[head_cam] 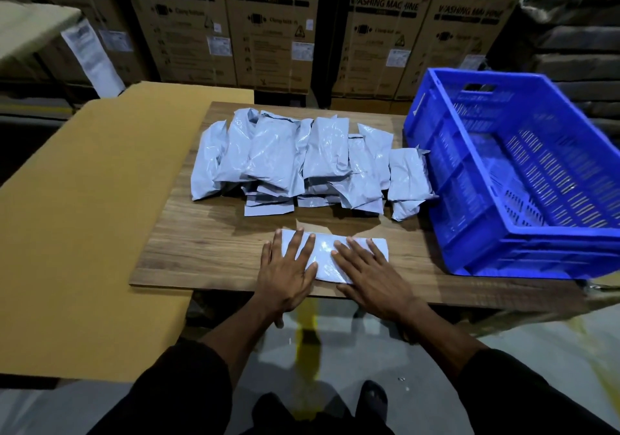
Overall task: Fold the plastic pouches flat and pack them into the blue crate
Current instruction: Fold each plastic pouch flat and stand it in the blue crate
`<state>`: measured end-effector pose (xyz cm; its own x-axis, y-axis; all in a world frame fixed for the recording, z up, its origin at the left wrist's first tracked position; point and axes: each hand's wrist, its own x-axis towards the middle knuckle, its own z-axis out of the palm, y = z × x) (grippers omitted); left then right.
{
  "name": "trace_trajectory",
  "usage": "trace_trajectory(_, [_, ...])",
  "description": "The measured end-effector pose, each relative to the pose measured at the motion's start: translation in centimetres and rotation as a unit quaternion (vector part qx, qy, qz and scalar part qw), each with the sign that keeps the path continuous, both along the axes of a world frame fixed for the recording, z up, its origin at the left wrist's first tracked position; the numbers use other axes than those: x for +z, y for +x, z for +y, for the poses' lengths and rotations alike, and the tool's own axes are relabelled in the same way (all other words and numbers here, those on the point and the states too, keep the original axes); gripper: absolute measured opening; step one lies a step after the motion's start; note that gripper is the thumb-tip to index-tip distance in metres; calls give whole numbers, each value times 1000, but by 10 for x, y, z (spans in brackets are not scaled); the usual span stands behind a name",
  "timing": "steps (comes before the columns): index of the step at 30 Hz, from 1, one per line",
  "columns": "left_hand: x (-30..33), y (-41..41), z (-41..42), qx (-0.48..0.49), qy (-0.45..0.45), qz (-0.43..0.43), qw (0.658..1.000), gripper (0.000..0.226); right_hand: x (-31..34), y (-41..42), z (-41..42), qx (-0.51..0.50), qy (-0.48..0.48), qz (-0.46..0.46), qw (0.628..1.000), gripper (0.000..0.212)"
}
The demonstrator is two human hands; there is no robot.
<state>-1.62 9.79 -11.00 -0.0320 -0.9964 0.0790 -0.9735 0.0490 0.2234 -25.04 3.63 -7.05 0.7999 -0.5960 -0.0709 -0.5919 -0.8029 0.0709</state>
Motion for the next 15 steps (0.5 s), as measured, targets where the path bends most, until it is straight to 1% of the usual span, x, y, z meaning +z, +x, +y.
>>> trace_trajectory(3, [3, 0, 0, 1, -19, 0, 1000, 75, 1, 4, -5, 4, 25, -13, 1000, 61])
trace_trajectory(5, [8, 2, 1, -14, -47, -19, 999, 80, 7, 4, -5, -4, 49, -22, 999, 63])
trace_trajectory(6, [11, 4, 1, -33, -58, -35, 997, 76, 11, 4, -5, -5, 56, -31, 998, 66])
trace_trajectory(8, [13, 11, 0, -72, -77, -81, 991, 59, 19, 4, -5, 0, 64, -54, 996, 68])
trace_trajectory(10, [14, 18, -4, -83, -93, -100, 987, 56, 22, 1, -1, 25, 40, -74, 996, 54])
trace_trajectory(11, [16, 21, -5, -79, -92, -101, 987, 57, 21, -1, 0, 57, 15, -71, 996, 57])
trace_trajectory(13, [21, 25, -8, -79, -81, -101, 988, 59, 22, -3, 2, 126, -25, -26, 991, 98])
trace_trajectory(14, [24, 28, -10, -86, -73, -98, 989, 63, 24, -3, 3, 141, -30, -1, 990, 107])
trace_trajectory(15, [27, 32, -11, -93, -64, -93, 989, 70, 24, -3, 2, 153, -36, -3, 988, 108])
